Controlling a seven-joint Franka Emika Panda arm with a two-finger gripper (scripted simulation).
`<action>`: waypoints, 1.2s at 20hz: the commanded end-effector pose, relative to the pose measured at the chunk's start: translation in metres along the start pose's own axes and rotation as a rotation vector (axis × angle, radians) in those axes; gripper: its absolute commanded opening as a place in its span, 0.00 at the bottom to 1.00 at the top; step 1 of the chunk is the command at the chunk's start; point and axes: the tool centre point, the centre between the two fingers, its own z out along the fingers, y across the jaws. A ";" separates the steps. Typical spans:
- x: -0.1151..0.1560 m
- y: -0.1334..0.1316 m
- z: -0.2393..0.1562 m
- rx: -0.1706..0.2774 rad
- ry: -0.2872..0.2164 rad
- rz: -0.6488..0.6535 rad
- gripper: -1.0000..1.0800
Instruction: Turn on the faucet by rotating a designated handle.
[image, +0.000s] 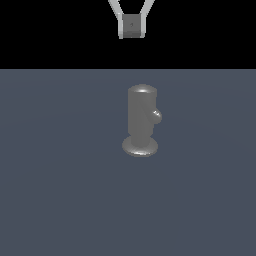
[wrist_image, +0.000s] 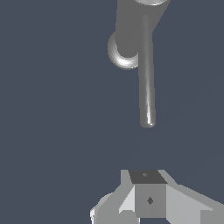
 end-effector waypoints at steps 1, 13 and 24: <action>0.005 -0.002 0.018 0.003 0.007 -0.001 0.00; 0.028 -0.009 0.089 0.015 0.030 -0.004 0.00; 0.039 -0.012 0.114 0.020 0.039 -0.006 0.00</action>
